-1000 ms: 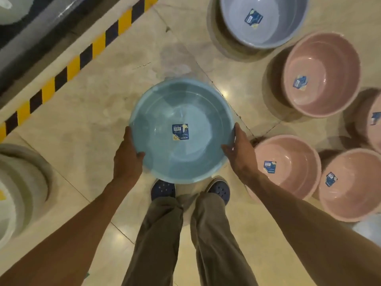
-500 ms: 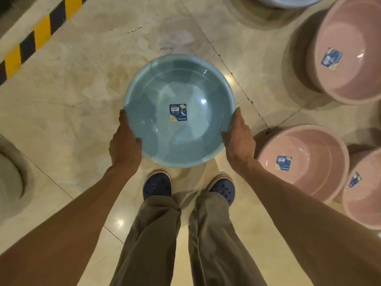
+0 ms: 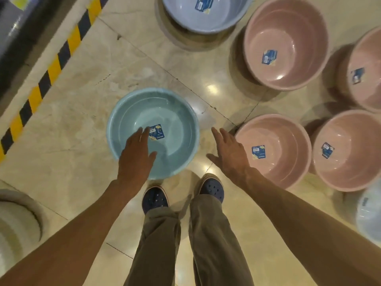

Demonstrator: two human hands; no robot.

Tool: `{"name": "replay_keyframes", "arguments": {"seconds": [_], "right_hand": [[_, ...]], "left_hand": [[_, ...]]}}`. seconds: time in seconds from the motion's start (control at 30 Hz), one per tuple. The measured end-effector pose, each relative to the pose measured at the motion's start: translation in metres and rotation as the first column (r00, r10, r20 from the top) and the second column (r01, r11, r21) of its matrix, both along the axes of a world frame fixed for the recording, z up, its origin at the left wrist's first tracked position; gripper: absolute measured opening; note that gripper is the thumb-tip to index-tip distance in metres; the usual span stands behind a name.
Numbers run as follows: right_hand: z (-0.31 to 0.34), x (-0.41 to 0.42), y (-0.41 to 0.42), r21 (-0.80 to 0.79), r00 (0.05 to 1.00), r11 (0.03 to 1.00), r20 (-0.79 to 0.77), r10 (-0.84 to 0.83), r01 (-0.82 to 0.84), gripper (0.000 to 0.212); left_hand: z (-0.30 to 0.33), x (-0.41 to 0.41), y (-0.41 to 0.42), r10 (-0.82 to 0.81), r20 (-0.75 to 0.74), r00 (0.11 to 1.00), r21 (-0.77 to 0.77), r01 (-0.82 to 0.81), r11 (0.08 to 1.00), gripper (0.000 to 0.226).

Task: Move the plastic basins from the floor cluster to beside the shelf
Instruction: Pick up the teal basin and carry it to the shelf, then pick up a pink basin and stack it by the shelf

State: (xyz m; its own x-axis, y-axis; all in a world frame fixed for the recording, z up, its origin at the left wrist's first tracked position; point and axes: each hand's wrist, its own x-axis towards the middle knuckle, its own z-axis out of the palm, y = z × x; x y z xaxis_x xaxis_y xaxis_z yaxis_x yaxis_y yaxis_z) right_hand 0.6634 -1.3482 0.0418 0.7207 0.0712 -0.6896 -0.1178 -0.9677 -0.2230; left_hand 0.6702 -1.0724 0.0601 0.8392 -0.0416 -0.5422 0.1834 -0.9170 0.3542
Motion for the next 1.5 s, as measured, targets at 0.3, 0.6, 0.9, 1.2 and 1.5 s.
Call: {"name": "replay_keyframes", "arguments": {"seconds": [0.3,0.6,0.9,1.2,1.5], "right_hand": [[0.056,-0.066,-0.092,-0.157,0.998,0.986,0.019,0.062,-0.058,0.092],[0.067,-0.15,-0.177,-0.159,0.947,0.935,0.015,-0.319,0.318,0.092],[-0.014,-0.202,-0.223,-0.085,0.741,0.738,0.017,-0.671,0.67,0.098],[-0.088,-0.201,-0.239,0.096,0.388,0.385,-0.016,-0.922,0.918,0.103],[-0.086,-0.197,-0.226,0.258,0.33,0.317,-0.009,-0.944,0.913,0.092]], "left_hand": [[0.037,-0.003,-0.125,-0.387,0.036,0.922,-0.072,0.388,0.919,0.067],[0.025,-0.034,-0.22,-0.544,-0.118,0.831,-0.124,0.531,0.838,0.065],[-0.056,-0.035,-0.26,-0.519,-0.144,0.842,-0.025,0.521,0.853,0.082],[-0.109,-0.013,-0.261,-0.427,-0.07,0.902,-0.18,0.41,0.894,0.104],[-0.096,-0.02,-0.249,-0.297,-0.076,0.952,-0.225,0.274,0.935,0.103]]}}
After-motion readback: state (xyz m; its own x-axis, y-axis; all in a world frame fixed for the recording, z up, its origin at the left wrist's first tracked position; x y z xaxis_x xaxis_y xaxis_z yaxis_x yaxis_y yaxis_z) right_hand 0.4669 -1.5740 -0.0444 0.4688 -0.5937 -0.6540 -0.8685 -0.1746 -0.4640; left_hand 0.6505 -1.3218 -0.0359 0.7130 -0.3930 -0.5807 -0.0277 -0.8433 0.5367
